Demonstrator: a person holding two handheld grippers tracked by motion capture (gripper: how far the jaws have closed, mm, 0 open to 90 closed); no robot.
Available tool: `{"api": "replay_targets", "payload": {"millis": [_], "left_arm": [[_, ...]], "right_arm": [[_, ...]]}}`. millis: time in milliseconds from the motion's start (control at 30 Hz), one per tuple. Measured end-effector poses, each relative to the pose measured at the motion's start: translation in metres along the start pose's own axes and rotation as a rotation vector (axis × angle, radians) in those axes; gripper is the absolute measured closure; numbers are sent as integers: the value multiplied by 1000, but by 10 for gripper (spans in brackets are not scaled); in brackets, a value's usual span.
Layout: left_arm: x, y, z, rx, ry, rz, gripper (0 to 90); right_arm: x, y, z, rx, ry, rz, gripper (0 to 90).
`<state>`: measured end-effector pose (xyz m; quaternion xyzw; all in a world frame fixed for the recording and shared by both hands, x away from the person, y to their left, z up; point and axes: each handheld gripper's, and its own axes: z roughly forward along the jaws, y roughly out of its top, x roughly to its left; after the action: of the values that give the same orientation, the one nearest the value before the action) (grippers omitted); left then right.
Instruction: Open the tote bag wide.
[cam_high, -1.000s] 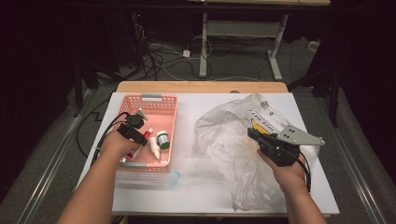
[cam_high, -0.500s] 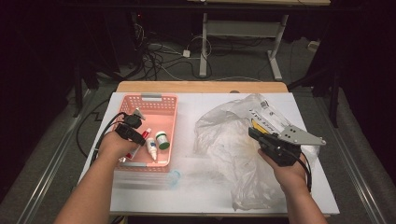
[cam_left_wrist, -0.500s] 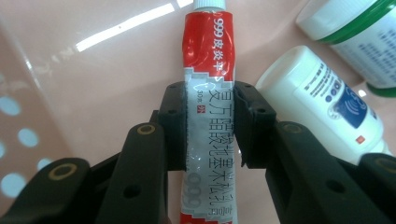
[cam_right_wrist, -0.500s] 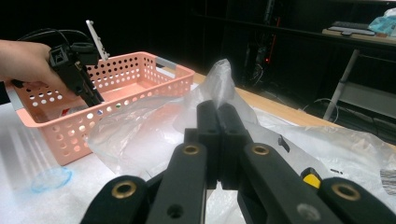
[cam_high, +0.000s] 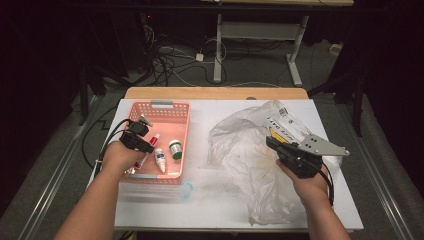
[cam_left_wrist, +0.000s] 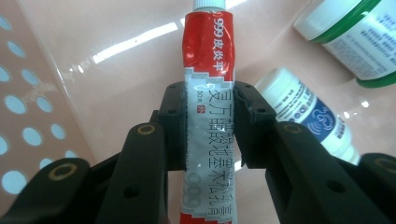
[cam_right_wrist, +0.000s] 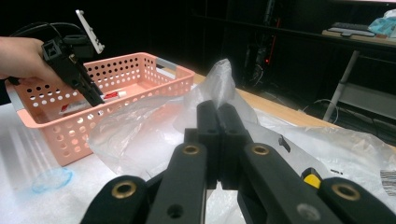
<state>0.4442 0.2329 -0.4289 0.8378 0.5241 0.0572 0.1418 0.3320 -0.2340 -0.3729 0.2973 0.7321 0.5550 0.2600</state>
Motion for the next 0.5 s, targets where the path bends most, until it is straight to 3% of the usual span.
{"api": "replay_targets", "payload": {"millis": [500], "left_arm": [[-6,-6,-11,-102,7,13,663]], "right_arm": [[0,1,-1,-4,1,0,900]]}}
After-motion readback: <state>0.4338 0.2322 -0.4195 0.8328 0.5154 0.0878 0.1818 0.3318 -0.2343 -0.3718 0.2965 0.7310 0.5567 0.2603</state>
